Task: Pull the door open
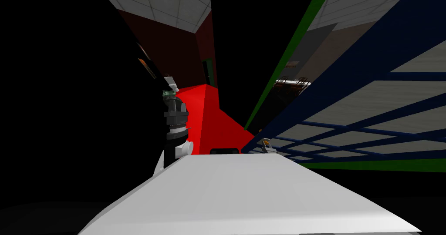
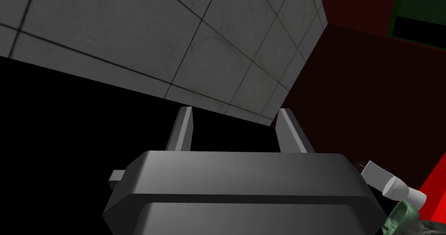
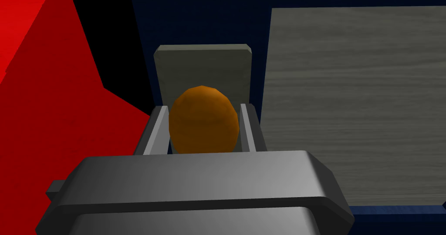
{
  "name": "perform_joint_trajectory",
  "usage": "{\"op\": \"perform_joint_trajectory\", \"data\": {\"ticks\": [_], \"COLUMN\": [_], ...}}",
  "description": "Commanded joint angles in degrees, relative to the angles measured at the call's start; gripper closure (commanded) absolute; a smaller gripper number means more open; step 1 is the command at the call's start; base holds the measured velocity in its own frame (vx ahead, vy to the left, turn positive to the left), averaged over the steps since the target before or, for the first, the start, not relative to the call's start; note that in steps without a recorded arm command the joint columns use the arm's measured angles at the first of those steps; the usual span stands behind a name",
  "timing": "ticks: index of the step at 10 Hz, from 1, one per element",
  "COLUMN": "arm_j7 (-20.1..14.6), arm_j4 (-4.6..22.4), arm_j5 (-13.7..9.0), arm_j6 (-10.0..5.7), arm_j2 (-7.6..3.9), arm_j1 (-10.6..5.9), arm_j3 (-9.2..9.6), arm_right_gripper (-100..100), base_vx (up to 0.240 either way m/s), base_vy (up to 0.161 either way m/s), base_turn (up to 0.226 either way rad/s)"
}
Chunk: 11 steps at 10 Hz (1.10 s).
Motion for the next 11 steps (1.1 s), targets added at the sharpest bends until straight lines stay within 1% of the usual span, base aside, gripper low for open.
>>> {"op": "perform_joint_trajectory", "data": {"ticks": [1, 2, 3, 5, 6, 7, 8, 10, 11], "arm_j7": [-0.2, -0.4, -0.4, -0.8, -0.9, -0.9, -0.8, -0.7, -0.6], "arm_j4": [-0.5, -0.7, -0.8, -1.2, -1.3, -0.4, 0.7, 1.7, 2.8], "arm_j5": [1.1, 1.9, 2.3, 3.7, 4.1, 3.9, 4.1, 4.1, 4.0], "arm_j6": [-1.68, -2.92, -3.53, -5.65, -6.30, -5.98, -7.97, -9.60, -11.53], "arm_j2": [-0.27, -0.53, -0.66, -1.11, -1.25, -0.90, -0.08, 0.56, 1.33], "arm_j1": [1.26, 2.12, 2.55, 4.02, 4.47, 3.72, 4.85, 5.72, 6.74], "arm_j3": [1.27, 2.20, 2.66, 4.26, 4.75, 4.58, 4.76, 4.71, 4.66], "arm_right_gripper": [100, 100, 100, 100, 100, 100, 100, 100, 100], "base_vx": [-0.170, -0.182, -0.159, -0.175, -0.179, -0.076, -0.055, -0.064, -0.081], "base_vy": [-0.059, -0.083, -0.064, -0.070, -0.067, -0.017, -0.029, -0.050, -0.044], "base_turn": [0.035, 0.056, 0.043, 0.034, 0.030, 0.012, 0.234, 0.219, 0.275]}}
